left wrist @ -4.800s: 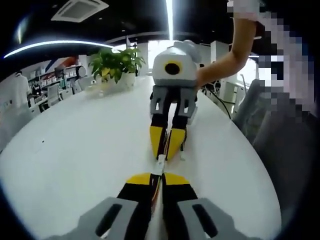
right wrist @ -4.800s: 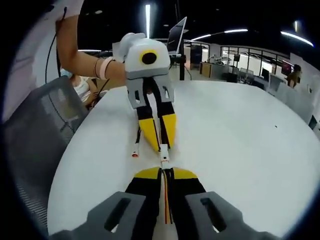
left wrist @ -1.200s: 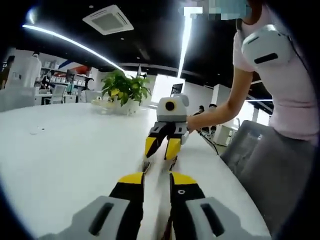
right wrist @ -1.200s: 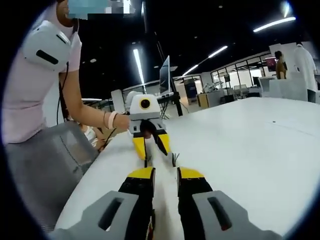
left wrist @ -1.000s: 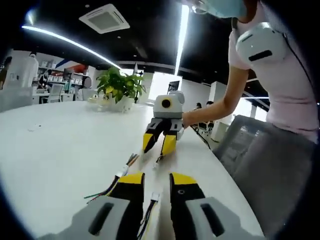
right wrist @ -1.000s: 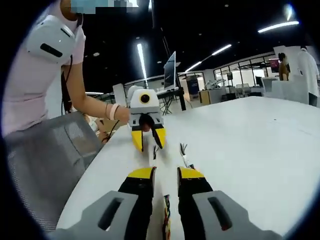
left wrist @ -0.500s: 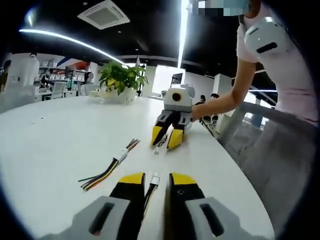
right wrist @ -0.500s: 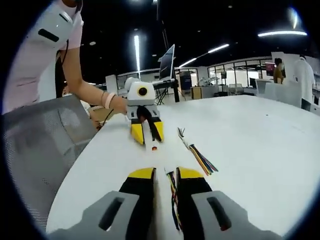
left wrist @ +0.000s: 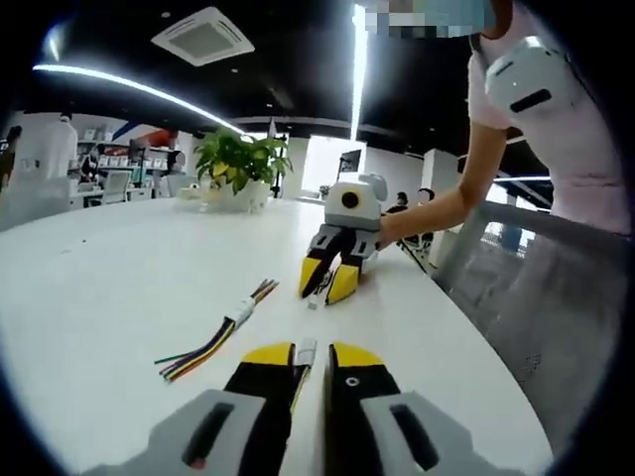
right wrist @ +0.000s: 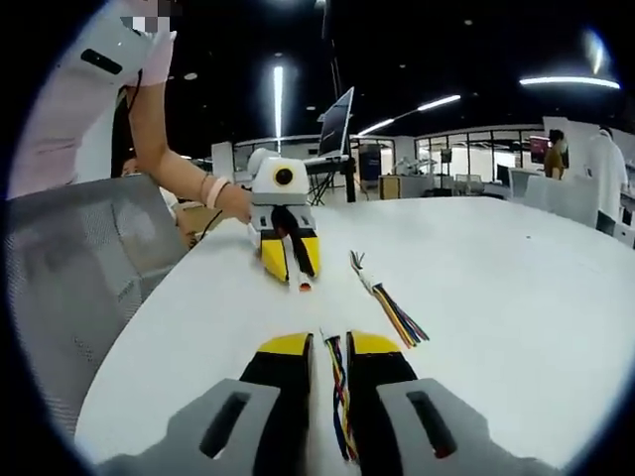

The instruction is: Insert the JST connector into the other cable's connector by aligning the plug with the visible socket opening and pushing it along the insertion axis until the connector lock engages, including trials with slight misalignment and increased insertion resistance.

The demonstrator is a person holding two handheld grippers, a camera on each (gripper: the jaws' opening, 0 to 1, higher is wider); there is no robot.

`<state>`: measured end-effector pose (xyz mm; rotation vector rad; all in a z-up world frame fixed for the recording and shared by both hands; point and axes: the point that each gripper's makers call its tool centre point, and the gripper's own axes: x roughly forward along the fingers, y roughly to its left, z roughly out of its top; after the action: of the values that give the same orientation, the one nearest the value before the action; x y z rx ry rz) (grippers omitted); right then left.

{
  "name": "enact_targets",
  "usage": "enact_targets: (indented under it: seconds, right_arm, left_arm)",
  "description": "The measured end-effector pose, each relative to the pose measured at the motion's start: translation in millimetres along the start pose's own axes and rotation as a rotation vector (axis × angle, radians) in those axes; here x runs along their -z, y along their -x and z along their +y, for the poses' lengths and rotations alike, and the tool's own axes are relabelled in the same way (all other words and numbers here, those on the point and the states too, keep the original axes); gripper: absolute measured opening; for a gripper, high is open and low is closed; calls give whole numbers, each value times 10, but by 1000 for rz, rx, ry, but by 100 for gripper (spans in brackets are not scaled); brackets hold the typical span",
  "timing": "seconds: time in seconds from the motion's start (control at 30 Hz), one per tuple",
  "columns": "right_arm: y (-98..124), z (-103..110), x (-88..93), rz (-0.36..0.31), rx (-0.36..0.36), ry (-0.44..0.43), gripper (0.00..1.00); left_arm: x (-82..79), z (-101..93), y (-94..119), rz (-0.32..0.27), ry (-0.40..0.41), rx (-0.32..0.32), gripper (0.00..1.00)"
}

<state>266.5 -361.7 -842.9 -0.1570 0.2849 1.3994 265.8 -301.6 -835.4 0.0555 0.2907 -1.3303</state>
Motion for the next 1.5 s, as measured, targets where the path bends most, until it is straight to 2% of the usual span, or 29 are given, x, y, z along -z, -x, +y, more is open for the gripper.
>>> enact_targets:
  seconds: [0.23, 0.37, 0.43, 0.47, 0.5, 0.53, 0.77, 0.9, 1.1, 1.5]
  right_arm:
    - [2, 9, -6, -1, 3, 8, 10]
    - [4, 10, -10, -2, 10, 9, 10]
    - [7, 14, -8, -2, 10, 12, 9]
    - [7, 16, -9, -2, 10, 15, 10]
    - [9, 20, -9, -2, 10, 16, 10]
    - [8, 23, -10, -2, 9, 17, 10]
    - [17, 12, 3, -3, 15, 35, 10]
    - [19, -4, 16, -2, 16, 38, 5]
    - [18, -9, 17, -2, 19, 38, 4]
    - [21, -25, 12, -8, 3, -16, 3]
  left_arm:
    - [5, -17, 2, 1, -24, -11, 6]
    - [-46, 18, 33, -34, -21, -26, 6]
    - [-21, 9, 25, -19, -33, -26, 6]
    - [39, -14, 13, 16, -58, -19, 6]
    - [13, -23, -2, 6, -68, -20, 6]
    - [46, -40, -3, 19, -67, -11, 6]
    - [33, -32, 5, 14, -89, -26, 4]
    - [30, -30, 3, 13, -99, -36, 2]
    - [25, -54, 3, 13, -104, -40, 1]
    - [-1, -91, -8, 10, -96, -49, 0]
